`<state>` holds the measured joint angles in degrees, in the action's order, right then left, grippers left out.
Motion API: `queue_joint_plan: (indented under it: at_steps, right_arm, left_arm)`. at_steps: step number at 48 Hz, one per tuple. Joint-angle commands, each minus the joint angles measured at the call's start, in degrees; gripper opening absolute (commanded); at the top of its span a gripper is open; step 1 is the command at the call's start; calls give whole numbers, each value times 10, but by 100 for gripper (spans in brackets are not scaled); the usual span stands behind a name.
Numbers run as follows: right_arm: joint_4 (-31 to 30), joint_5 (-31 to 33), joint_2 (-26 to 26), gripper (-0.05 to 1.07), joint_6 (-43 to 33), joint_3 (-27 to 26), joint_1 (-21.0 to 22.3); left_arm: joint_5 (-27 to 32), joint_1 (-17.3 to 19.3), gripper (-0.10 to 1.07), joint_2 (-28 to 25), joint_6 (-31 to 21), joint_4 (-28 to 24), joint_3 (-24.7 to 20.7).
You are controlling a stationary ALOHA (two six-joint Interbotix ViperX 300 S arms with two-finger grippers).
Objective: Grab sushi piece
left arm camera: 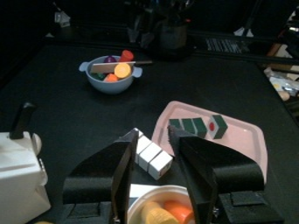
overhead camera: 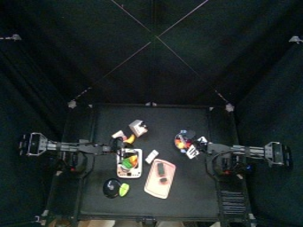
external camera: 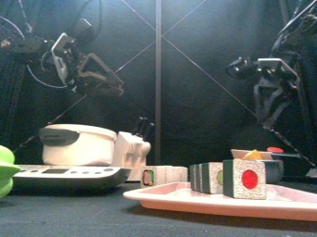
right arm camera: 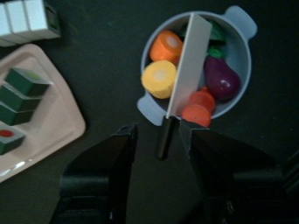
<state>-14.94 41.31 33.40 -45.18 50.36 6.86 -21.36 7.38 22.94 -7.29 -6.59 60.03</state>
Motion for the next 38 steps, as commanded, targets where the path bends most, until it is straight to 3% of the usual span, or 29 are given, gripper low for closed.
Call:
queue_joint_plan:
  at_steps: [1,7,15,29,38]
  right_arm:
    - [-1,-74,-11,80,2,-19,-32]
    - [-14,-170,-47,80,4,-20,-66]
    - [-59,-243,-116,80,4,-30,-90]
    - [-145,-244,-247,80,5,-98,-109]
    - [-167,-185,-313,80,7,-143,-120]
  left_arm:
    - [14,0,76,6,1,-2,-6]
    - [31,-1,76,9,1,-6,-5]
    - [33,-1,76,12,2,-30,-1]
    - [32,-1,76,26,-1,-55,7]
    - [32,-1,76,36,-1,-55,15]
